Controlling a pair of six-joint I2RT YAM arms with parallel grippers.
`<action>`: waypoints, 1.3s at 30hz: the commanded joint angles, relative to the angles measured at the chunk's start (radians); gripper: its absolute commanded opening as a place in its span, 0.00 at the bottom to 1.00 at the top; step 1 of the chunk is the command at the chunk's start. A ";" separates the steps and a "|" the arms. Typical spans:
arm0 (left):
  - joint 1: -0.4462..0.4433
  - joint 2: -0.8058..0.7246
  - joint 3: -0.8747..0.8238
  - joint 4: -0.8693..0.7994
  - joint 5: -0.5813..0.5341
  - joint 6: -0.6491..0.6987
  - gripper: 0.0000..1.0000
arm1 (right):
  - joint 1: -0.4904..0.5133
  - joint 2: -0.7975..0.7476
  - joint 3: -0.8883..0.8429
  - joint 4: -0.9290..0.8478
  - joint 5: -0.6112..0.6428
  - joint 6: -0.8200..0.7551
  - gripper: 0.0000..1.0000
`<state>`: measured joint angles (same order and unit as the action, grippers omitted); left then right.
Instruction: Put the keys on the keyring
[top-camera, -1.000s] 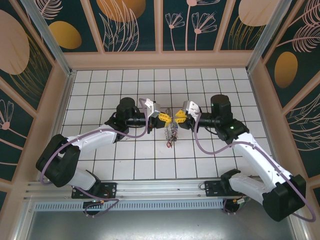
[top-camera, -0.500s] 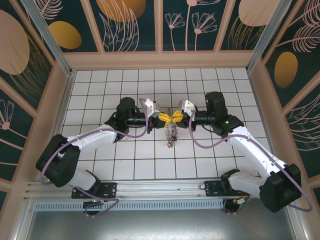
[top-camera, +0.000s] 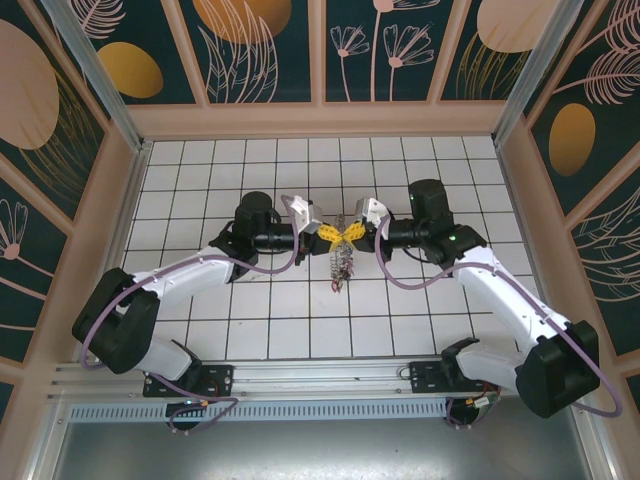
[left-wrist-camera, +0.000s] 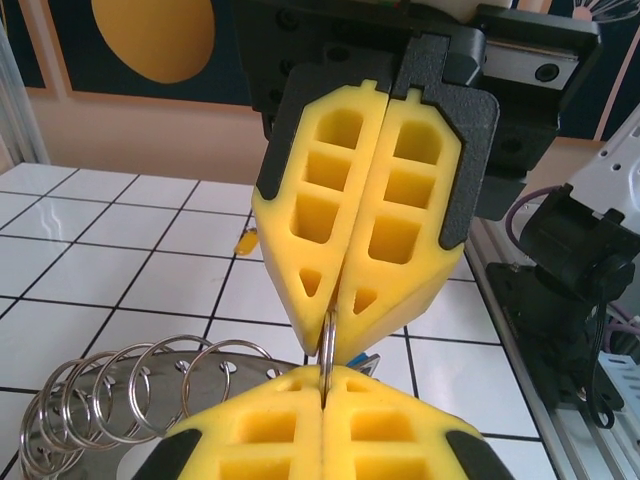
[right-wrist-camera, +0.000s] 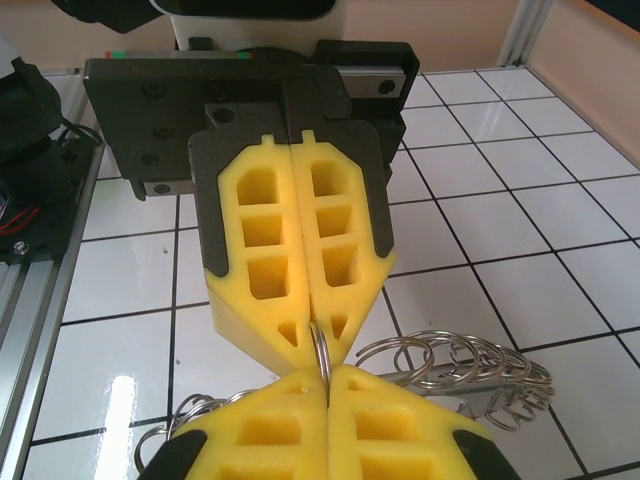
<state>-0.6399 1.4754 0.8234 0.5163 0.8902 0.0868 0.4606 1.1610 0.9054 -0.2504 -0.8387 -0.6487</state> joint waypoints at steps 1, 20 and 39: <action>-0.007 0.010 0.074 -0.068 0.009 0.092 0.08 | 0.006 0.015 0.057 -0.037 -0.031 -0.023 0.00; -0.008 0.039 0.203 -0.434 -0.057 0.297 0.14 | 0.082 0.125 0.227 -0.257 0.166 -0.072 0.00; -0.008 -0.046 -0.004 0.164 0.077 -0.034 0.00 | -0.018 0.011 0.003 -0.008 -0.089 0.003 0.16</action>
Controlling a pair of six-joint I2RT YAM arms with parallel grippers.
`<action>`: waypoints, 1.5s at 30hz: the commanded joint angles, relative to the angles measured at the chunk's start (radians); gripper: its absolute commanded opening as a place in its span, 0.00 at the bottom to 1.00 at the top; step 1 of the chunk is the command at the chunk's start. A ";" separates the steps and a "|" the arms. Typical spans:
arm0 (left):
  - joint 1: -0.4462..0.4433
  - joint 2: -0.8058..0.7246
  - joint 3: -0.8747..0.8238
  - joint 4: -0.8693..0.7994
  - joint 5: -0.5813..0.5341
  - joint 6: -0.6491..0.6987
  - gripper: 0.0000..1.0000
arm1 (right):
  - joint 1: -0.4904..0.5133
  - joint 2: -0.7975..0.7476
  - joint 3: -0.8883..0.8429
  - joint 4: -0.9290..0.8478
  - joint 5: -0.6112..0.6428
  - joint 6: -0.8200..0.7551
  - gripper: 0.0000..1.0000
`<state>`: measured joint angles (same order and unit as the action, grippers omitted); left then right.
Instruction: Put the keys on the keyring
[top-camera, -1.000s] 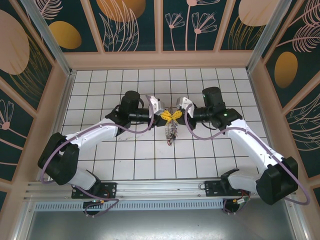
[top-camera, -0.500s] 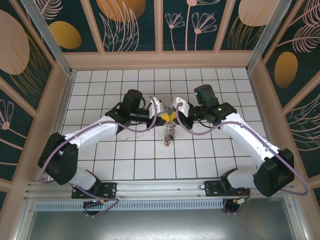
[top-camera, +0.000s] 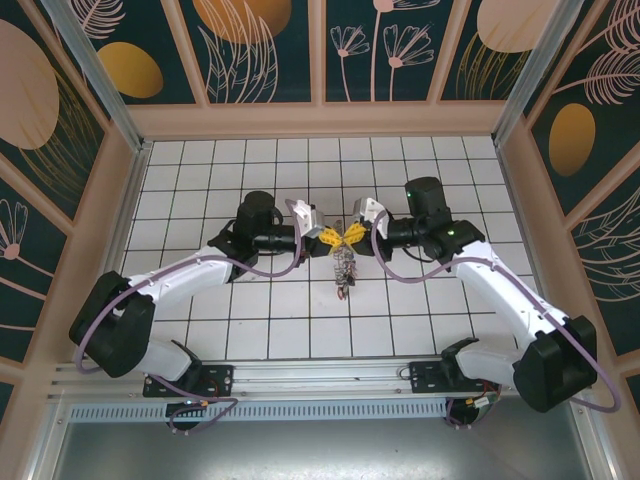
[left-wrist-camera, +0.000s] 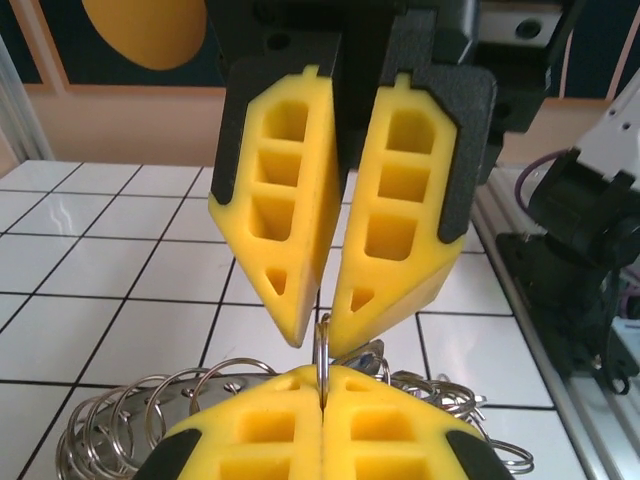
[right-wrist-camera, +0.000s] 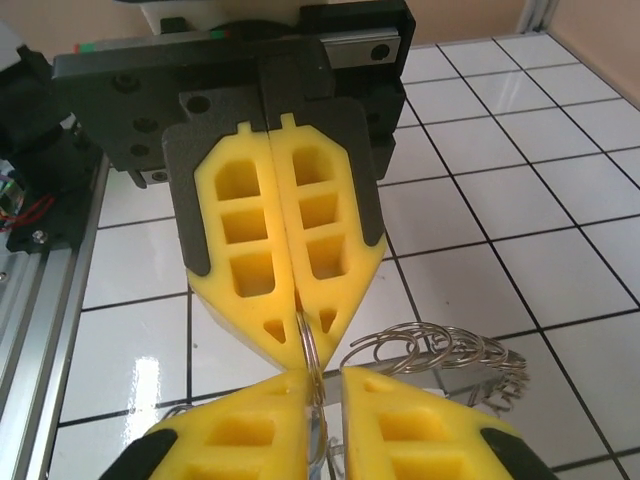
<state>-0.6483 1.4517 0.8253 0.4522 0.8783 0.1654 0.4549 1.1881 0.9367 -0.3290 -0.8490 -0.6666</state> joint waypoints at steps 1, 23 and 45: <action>0.001 -0.021 -0.008 0.256 0.095 -0.134 0.00 | -0.017 -0.016 -0.038 0.079 -0.088 0.023 0.17; 0.001 -0.011 -0.028 0.391 0.038 -0.233 0.00 | -0.043 -0.113 -0.130 0.178 -0.053 0.099 0.00; 0.001 0.005 0.017 0.199 -0.005 -0.106 0.00 | -0.024 -0.133 -0.047 0.145 -0.007 0.052 0.20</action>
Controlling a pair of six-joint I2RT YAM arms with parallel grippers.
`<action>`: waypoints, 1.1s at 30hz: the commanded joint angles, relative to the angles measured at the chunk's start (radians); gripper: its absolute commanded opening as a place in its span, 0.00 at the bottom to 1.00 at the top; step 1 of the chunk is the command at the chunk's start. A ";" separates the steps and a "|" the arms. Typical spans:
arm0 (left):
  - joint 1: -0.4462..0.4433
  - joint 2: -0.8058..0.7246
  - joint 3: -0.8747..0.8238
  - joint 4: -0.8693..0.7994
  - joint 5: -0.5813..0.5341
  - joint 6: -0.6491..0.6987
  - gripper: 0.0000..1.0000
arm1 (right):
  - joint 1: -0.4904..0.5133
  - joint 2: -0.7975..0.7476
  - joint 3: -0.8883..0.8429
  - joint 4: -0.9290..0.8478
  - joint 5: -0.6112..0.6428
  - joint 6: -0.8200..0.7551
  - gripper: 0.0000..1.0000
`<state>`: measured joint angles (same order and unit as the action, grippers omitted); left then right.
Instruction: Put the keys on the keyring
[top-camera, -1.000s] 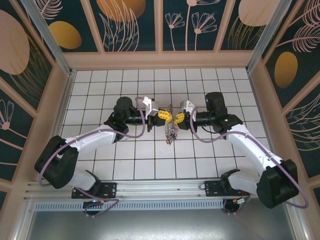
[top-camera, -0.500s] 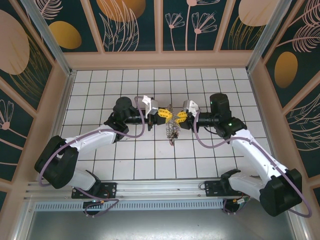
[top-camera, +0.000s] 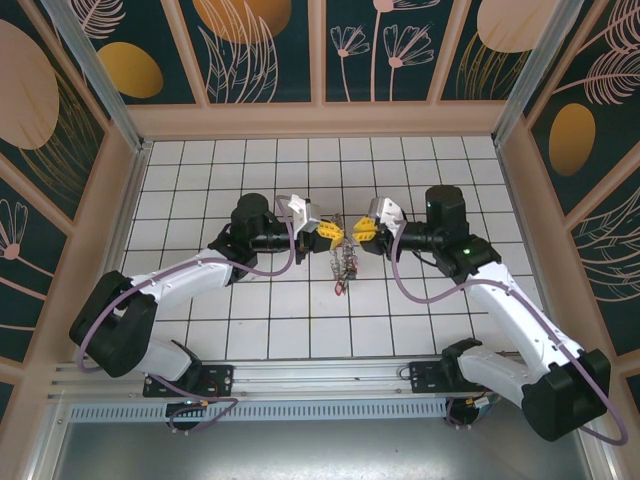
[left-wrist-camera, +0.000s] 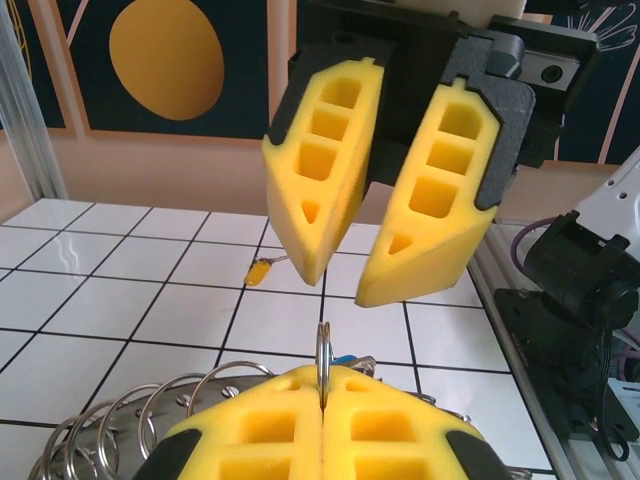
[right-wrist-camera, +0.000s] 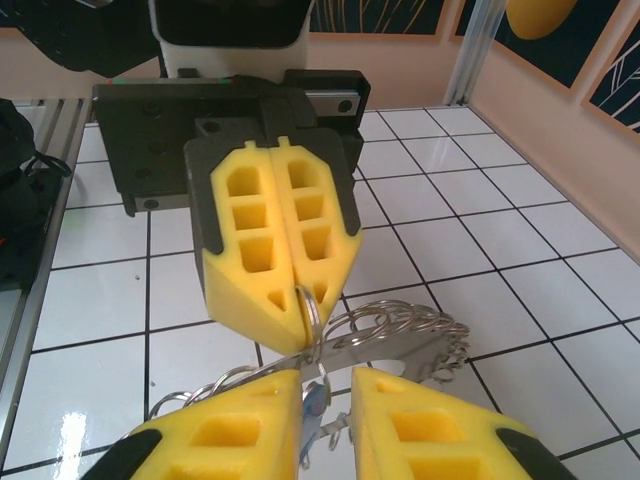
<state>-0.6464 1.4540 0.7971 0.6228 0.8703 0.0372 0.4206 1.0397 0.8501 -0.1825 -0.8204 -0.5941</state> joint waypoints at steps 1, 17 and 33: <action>-0.001 0.006 0.048 0.024 0.005 0.025 0.00 | 0.015 0.023 0.043 0.004 -0.046 -0.021 0.20; -0.001 0.009 0.057 -0.015 0.005 0.050 0.00 | 0.035 0.136 0.090 -0.075 -0.015 -0.075 0.00; -0.001 -0.007 0.055 -0.062 -0.019 0.087 0.00 | -0.008 0.071 -0.008 -0.045 -0.008 -0.007 0.26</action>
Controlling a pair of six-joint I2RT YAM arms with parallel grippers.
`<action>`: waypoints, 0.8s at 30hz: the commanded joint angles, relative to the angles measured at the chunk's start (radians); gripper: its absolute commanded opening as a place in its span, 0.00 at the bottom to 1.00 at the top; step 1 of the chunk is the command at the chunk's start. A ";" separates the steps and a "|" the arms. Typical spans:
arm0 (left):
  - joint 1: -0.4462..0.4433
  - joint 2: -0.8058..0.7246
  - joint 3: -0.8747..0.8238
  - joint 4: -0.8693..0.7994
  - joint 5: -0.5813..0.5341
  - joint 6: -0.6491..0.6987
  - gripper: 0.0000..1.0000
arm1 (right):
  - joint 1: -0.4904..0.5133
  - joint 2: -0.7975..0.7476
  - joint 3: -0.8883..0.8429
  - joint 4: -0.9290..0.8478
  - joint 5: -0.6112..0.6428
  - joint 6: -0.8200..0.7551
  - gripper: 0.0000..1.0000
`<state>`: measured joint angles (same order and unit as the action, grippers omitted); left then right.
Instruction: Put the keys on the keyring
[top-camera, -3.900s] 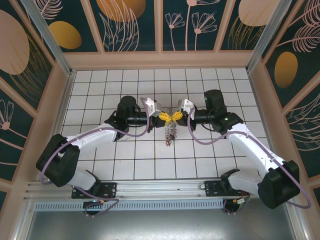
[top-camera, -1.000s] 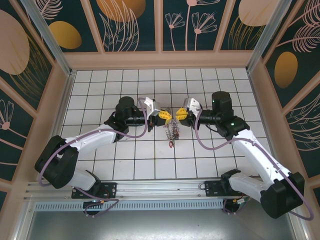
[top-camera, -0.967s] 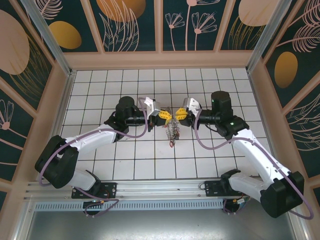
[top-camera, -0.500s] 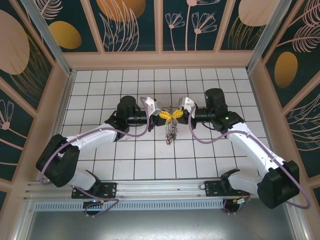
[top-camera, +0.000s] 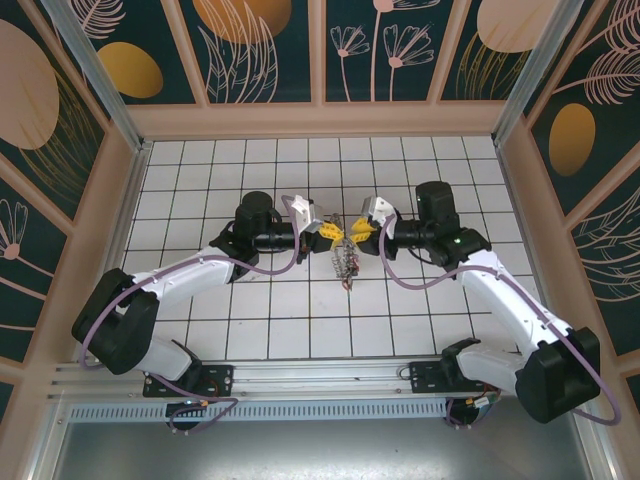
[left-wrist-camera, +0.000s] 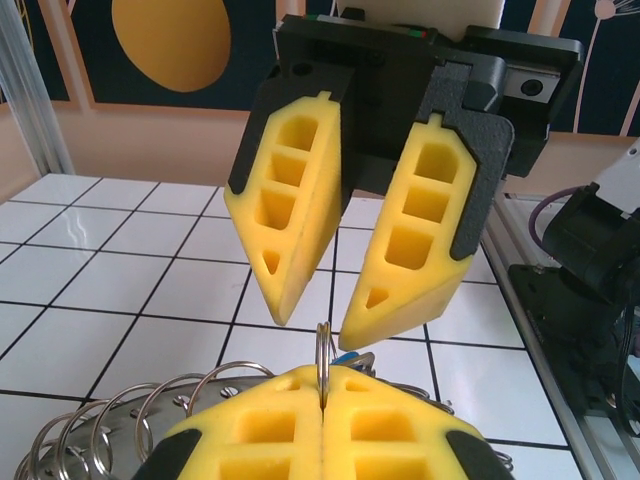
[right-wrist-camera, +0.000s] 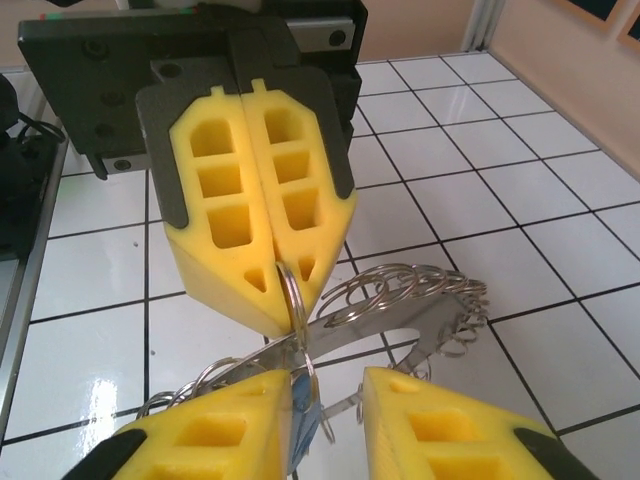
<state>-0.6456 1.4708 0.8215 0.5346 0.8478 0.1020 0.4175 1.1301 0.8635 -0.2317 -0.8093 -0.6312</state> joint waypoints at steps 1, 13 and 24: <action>-0.002 -0.023 0.033 0.027 0.005 0.022 0.00 | -0.005 -0.021 -0.031 0.018 -0.024 0.040 0.27; -0.002 -0.024 0.028 0.054 0.008 -0.007 0.00 | 0.018 0.005 -0.068 0.103 -0.048 0.099 0.29; -0.002 -0.019 0.035 0.057 0.006 -0.010 0.00 | 0.025 -0.008 -0.090 0.109 -0.072 0.101 0.30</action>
<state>-0.6456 1.4708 0.8215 0.5323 0.8474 0.1005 0.4355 1.1313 0.7952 -0.1516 -0.8486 -0.5396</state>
